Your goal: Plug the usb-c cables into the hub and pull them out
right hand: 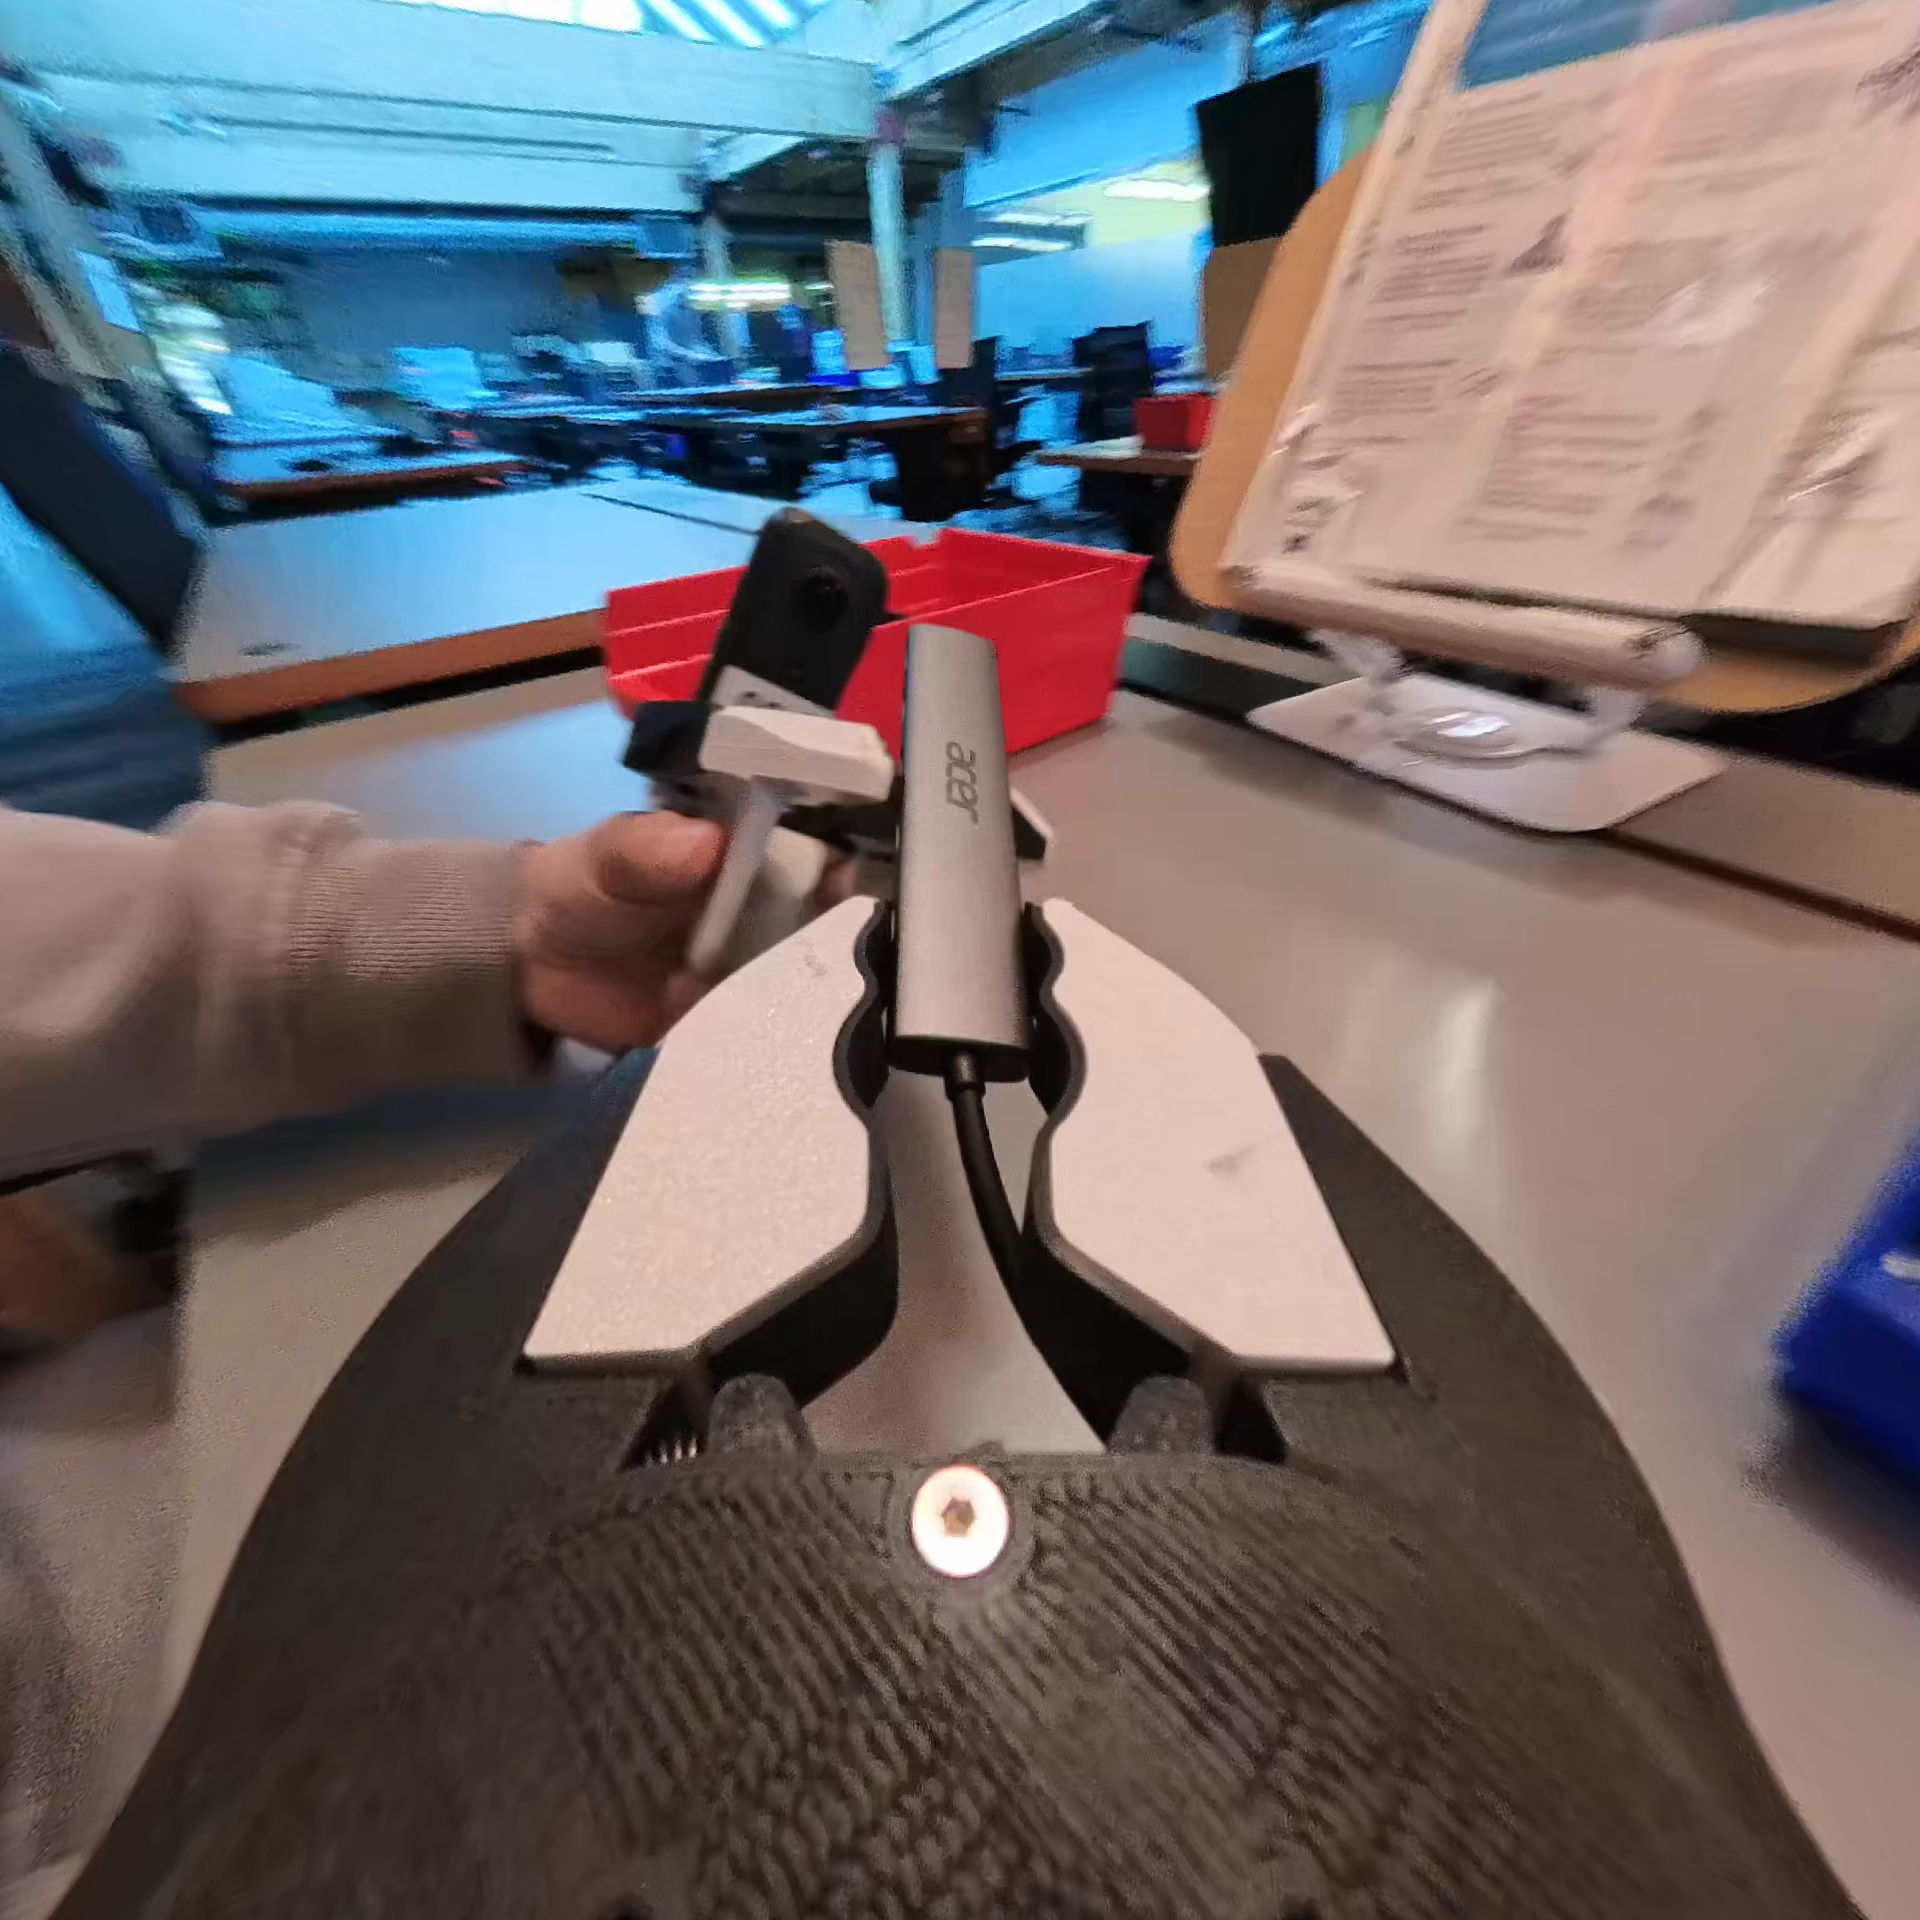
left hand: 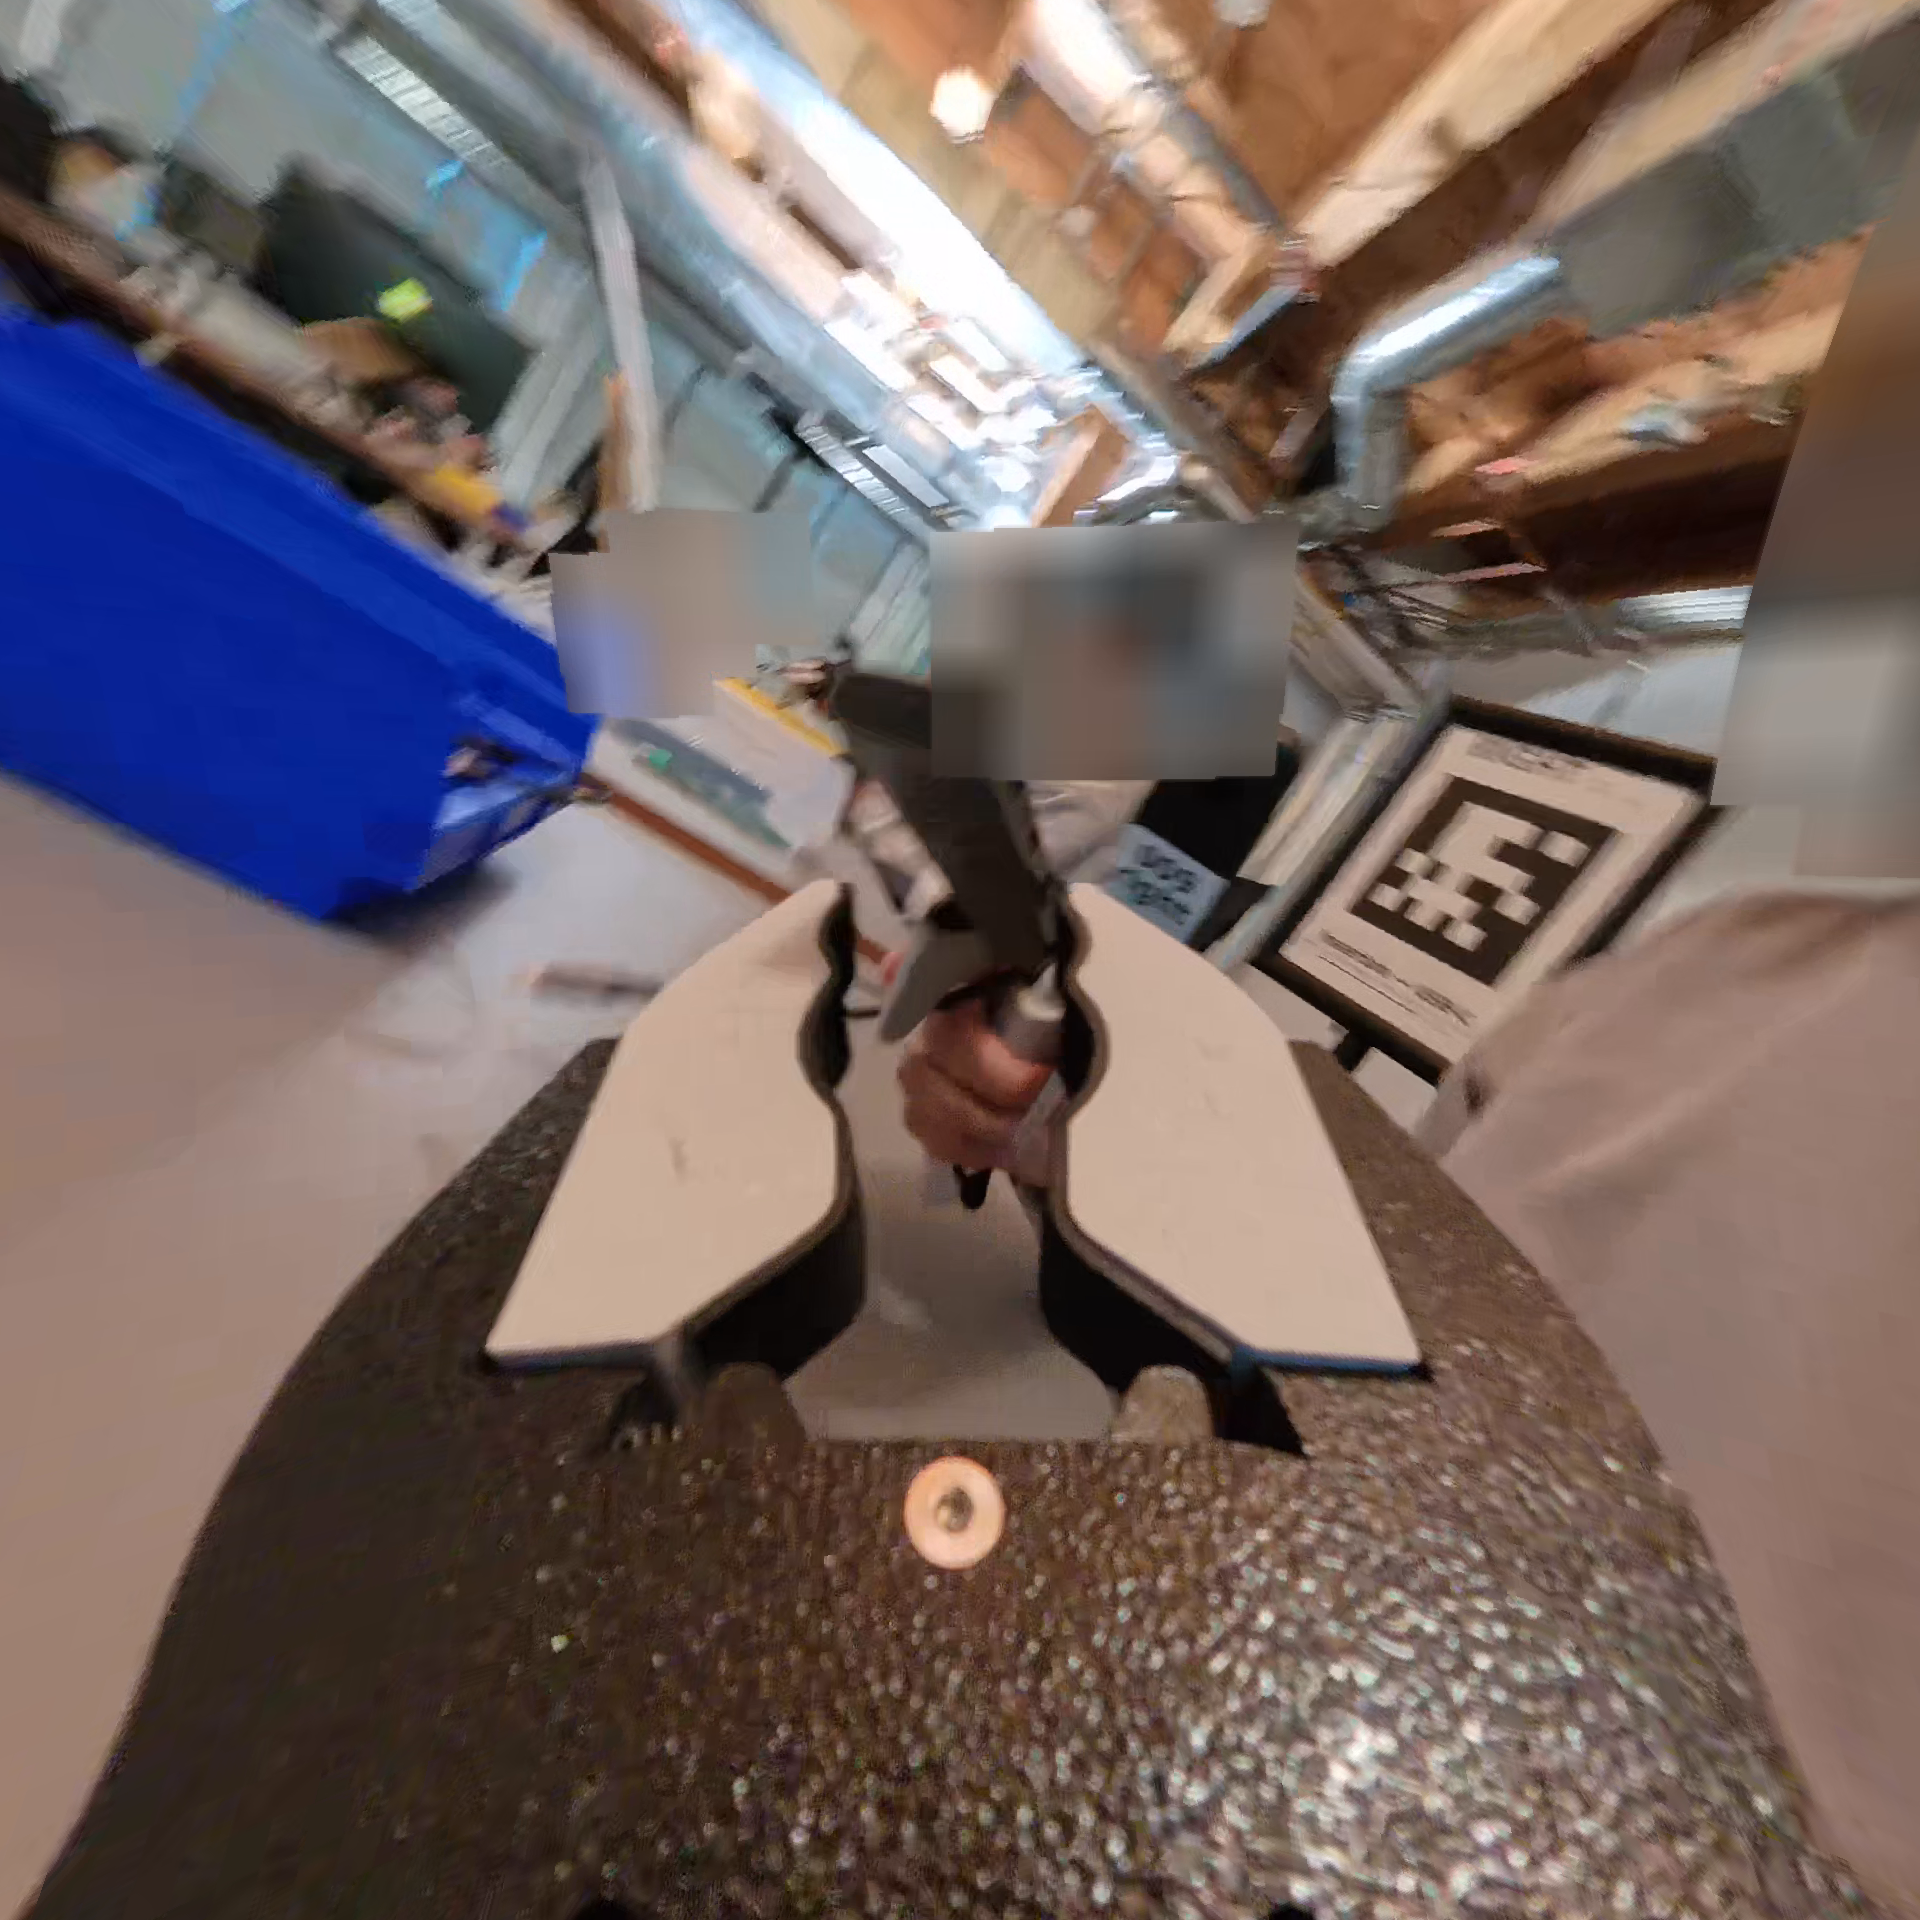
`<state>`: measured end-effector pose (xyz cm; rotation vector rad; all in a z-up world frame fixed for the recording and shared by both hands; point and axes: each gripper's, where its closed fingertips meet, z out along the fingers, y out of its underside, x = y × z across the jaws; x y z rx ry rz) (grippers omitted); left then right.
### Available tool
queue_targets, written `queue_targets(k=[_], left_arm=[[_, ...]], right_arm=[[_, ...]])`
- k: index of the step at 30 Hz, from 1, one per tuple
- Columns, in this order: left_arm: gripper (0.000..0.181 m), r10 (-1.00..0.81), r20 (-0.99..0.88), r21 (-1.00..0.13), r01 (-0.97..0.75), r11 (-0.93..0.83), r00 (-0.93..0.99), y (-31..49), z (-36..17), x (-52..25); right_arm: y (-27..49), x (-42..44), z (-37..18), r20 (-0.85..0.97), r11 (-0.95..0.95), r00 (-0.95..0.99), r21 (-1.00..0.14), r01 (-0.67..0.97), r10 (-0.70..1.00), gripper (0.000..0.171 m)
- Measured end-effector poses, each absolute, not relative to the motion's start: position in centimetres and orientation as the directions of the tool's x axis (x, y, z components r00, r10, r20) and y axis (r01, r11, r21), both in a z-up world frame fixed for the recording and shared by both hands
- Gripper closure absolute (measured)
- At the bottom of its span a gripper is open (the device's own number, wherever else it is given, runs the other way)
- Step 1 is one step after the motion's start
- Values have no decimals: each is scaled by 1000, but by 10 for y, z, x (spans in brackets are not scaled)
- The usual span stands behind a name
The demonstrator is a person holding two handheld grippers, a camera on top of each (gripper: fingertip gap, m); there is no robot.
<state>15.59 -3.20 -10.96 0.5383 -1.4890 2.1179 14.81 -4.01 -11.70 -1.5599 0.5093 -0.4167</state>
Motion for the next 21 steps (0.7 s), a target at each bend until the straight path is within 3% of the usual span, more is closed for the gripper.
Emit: queue_targets(k=[1, 2, 6, 9, 13, 15, 21], left_arm=[[129, 112, 624, -732, -628, -265, -774, -31, -114, 163], [122, 69, 651, -723, -646, -245, -756, -29, -117, 166], [123, -129, 751, -661, -735, -152, -648, -28, -134, 176], [127, -86, 824, -566, -809, -161, -559, -36, -126, 173], [170, 40, 897, -421, -878, -227, -441, -41, -121, 173], [171, 157, 924, -307, -923, -233, -347, -41, -121, 172], [172, 230, 961, -96, -967, -237, -152, -44, -142, 177]], right_arm=[[-48, 153, -114, -4, -38, 803, -999, -33, -596, 148], [-55, 155, -115, 42, -82, 787, -997, -11, -615, 148], [-69, 163, -126, 321, -318, 687, -938, 136, -653, 148], [-60, 164, -135, 441, -413, 644, -887, 206, -626, 148], [-49, 160, -135, 412, -356, 646, -907, 223, -643, 147], [-48, 159, -136, 385, -323, 661, -920, 221, -644, 148], [-48, 158, -143, 279, -208, 704, -960, 186, -653, 147]])
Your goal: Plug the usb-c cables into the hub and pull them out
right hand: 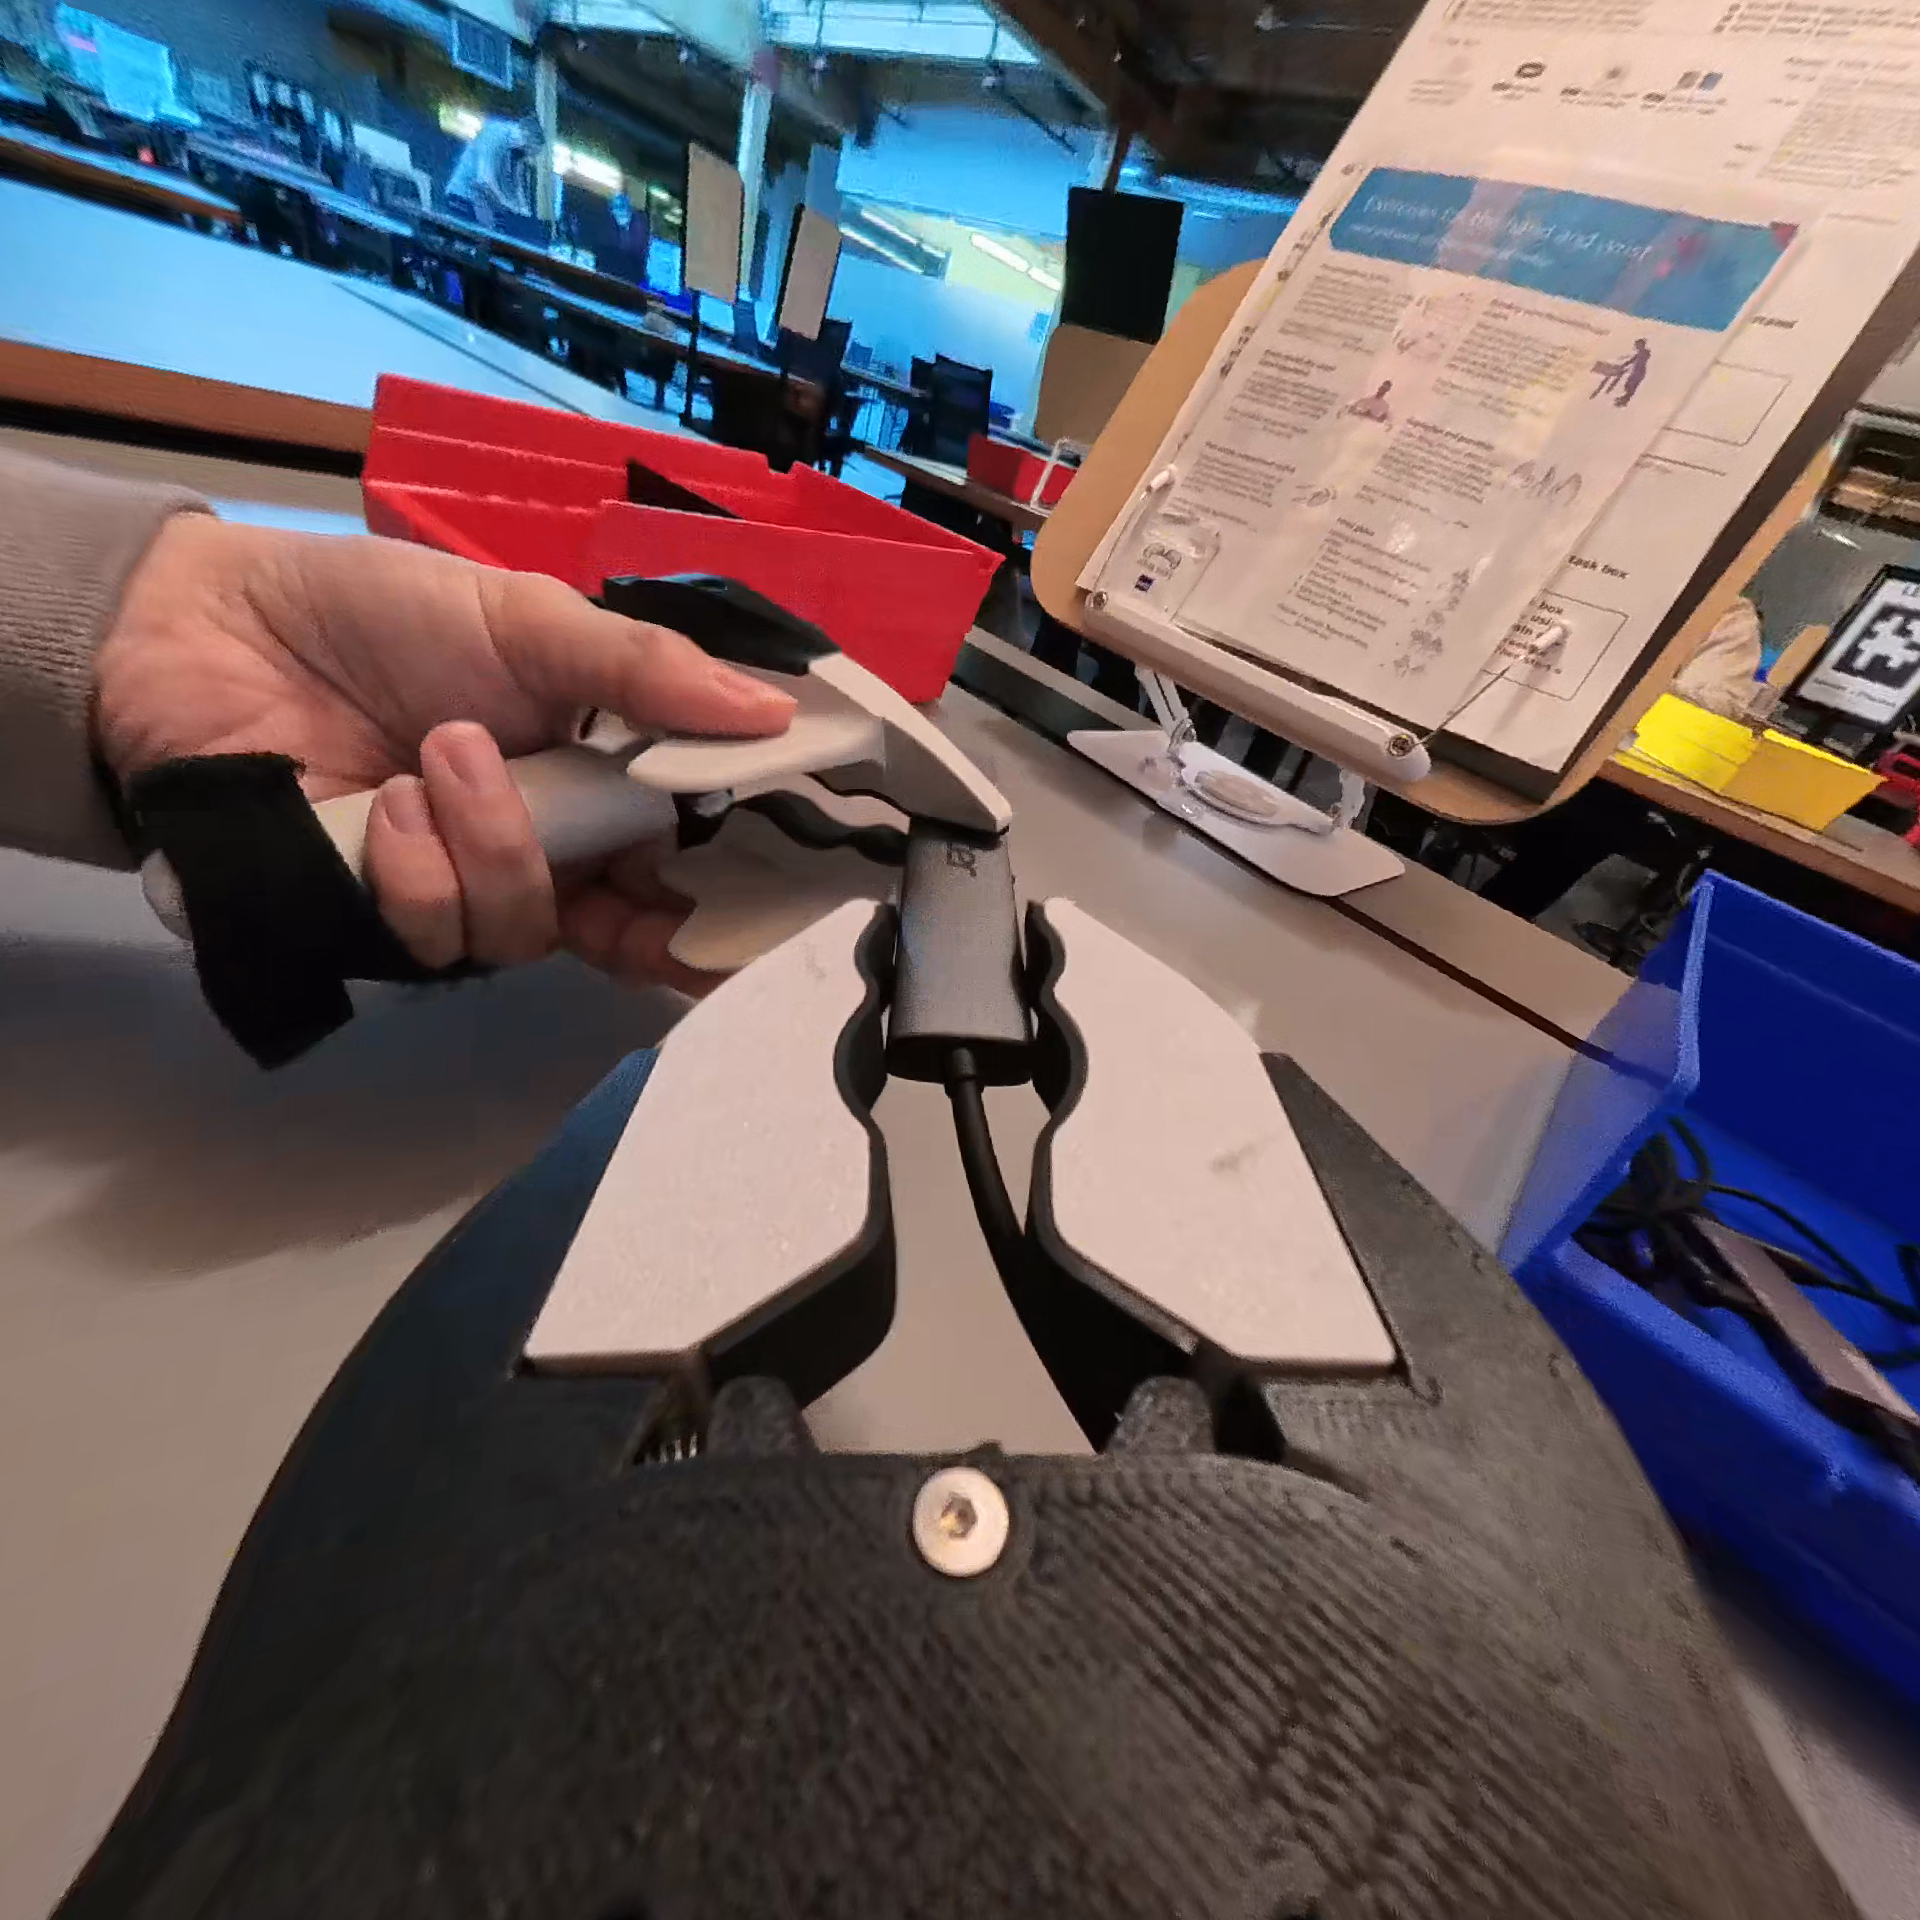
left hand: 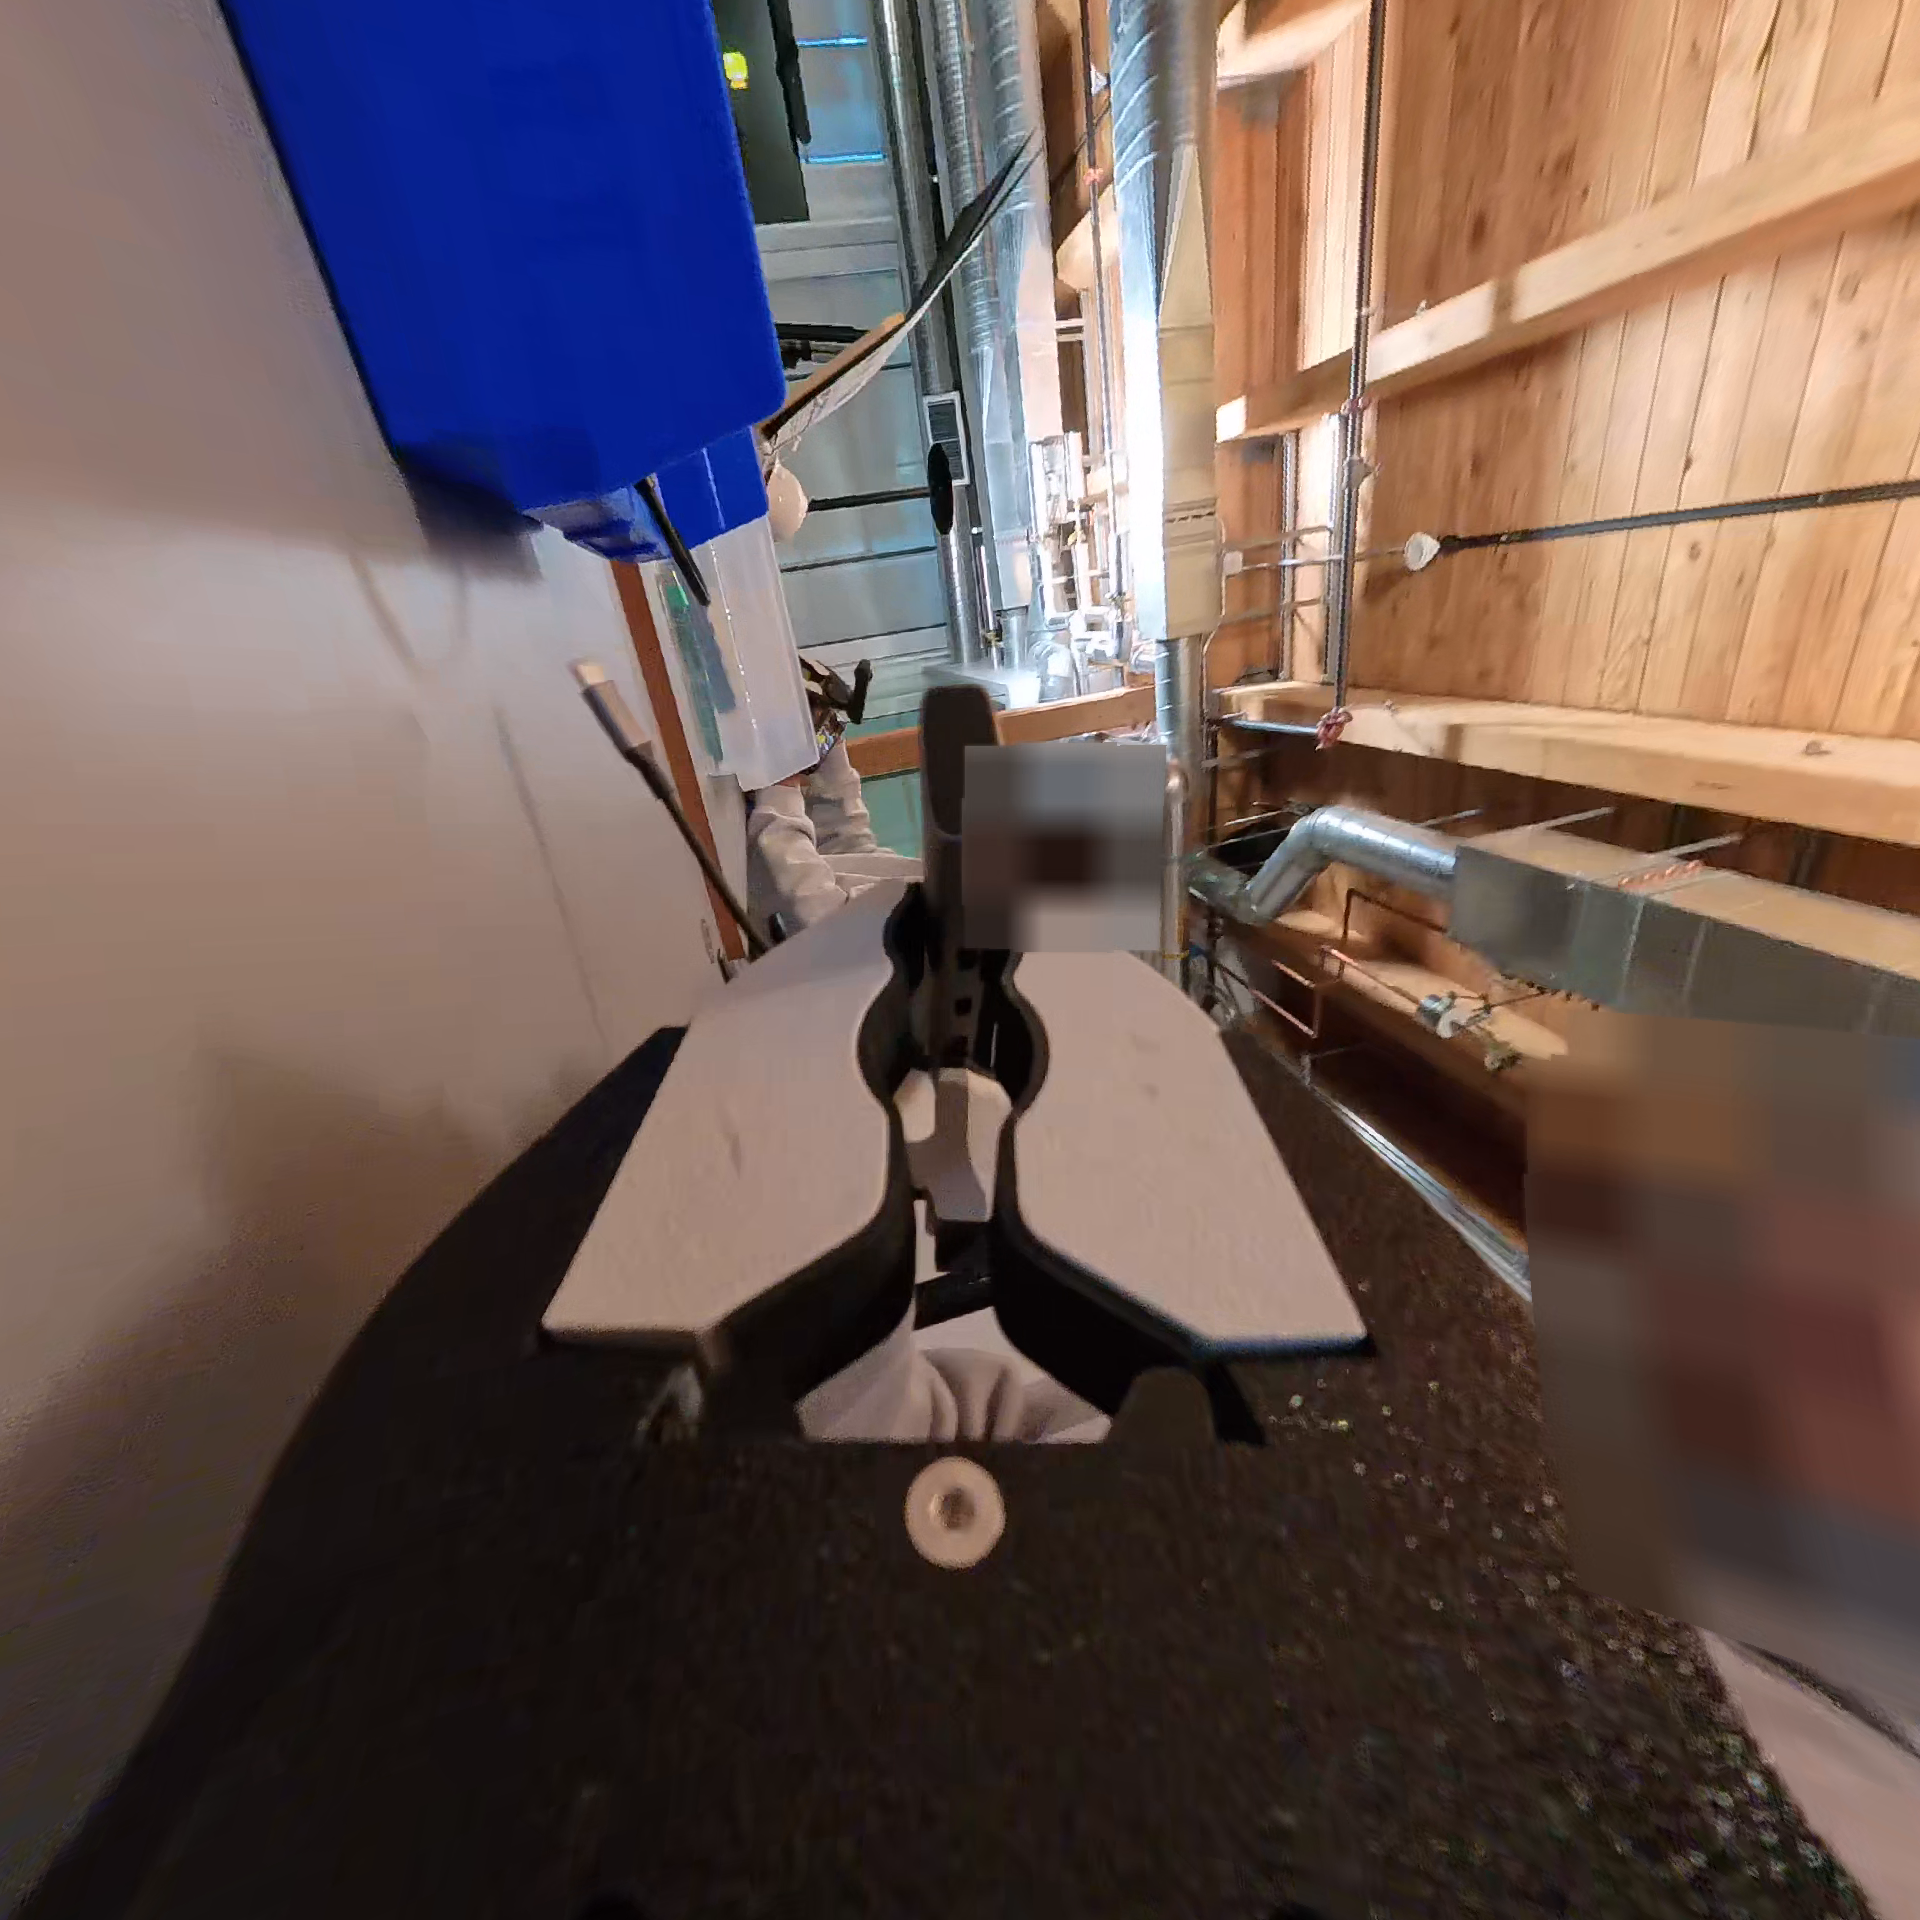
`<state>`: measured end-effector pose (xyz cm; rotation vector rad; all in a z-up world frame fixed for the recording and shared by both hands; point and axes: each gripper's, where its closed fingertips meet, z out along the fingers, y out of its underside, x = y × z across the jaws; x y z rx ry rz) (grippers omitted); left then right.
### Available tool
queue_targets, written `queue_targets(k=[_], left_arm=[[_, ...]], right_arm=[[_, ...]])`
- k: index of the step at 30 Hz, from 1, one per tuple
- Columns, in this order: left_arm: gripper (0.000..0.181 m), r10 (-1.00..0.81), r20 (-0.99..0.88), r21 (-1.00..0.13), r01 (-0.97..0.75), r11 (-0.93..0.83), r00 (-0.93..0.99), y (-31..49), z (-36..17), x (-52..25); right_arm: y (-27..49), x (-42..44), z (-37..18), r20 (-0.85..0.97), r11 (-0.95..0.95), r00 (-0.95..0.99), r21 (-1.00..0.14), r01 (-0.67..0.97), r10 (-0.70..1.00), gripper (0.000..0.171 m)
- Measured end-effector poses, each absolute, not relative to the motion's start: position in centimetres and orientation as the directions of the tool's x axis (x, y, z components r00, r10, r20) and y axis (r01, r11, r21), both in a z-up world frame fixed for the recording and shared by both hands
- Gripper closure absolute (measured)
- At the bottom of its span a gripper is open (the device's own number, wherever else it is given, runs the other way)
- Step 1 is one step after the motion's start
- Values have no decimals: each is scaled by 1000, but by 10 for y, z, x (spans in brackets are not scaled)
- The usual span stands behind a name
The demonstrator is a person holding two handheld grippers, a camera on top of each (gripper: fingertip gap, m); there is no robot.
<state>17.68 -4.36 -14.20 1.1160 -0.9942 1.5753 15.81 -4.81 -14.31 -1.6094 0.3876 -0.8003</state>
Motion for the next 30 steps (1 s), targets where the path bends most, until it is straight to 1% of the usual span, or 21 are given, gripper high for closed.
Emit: queue_targets(k=[5, 9, 12, 14, 15, 18, 20, 21, 22, 23, 24, 25, 26, 27, 28, 29, 30], left_arm=[[172, 226, 966, -79, -974, -211, -128, -46, -139, 181], [172, 194, 971, -99, -970, -221, -143, -49, -138, 184], [171, 142, 967, -173, -954, -245, -212, -51, -139, 187], [168, 51, 947, -293, -917, -271, -318, -47, -136, 189], [162, -5, 925, -366, -889, -274, -379, -43, -133, 189], [160, -153, 781, -624, -746, -232, -605, -19, -108, 182], [159, -306, 615, -785, -600, -152, -727, 12, -91, 182], [159, -405, 510, -850, -517, -102, -759, 34, -84, 187], [160, -521, 395, -897, -439, -42, -757, 62, -78, 195], [160, -648, 273, -922, -385, 35, -711, 96, -75, 207], [160, -764, 149, -921, -370, 125, -627, 136, -76, 220], [161, -861, 38, -892, -405, 199, -507, 182, -80, 234], [161, -929, -46, -840, -489, 235, -368, 229, -88, 245], [162, -965, -94, -767, -600, 226, -244, 272, -101, 250], [163, -983, -108, -687, -704, 180, -147, 305, -117, 254], [161, -994, -80, -605, -789, 109, -76, 327, -135, 256], [158, -999, -2, -535, -844, 45, -51, 332, -153, 258]], right_arm=[[-44, 158, -143, 213, -151, 724, -977, 150, -656, 144], [-49, 162, -142, 149, -110, 716, -989, 101, -682, 146], [-52, 165, -142, 146, -112, 691, -989, 94, -707, 147], [-59, 167, -139, 120, -77, 668, -993, 94, -734, 147], [-63, 167, -137, 85, -43, 676, -996, 79, -732, 147], [-82, 172, -130, -32, 84, 672, -995, 45, -740, 147], [-90, 173, -128, -36, 98, 674, -994, 54, -738, 147], [-92, 173, -128, -31, 96, 672, -993, 60, -739, 147], [-92, 173, -128, -38, 102, 682, -993, 54, -730, 147], [-92, 173, -128, -43, 104, 687, -993, 48, -725, 147], [-92, 174, -128, -45, 105, 686, -993, 47, -726, 147], [-92, 174, -128, -43, 104, 685, -993, 48, -727, 147], [-91, 174, -129, -42, 99, 689, -994, 44, -724, 147], [-90, 174, -129, -40, 95, 688, -995, 43, -725, 147], [-90, 175, -129, -35, 92, 685, -995, 48, -727, 147], [-88, 174, -130, -30, 85, 690, -995, 45, -723, 147], [-87, 174, -131, -26, 77, 694, -996, 42, -720, 147]])
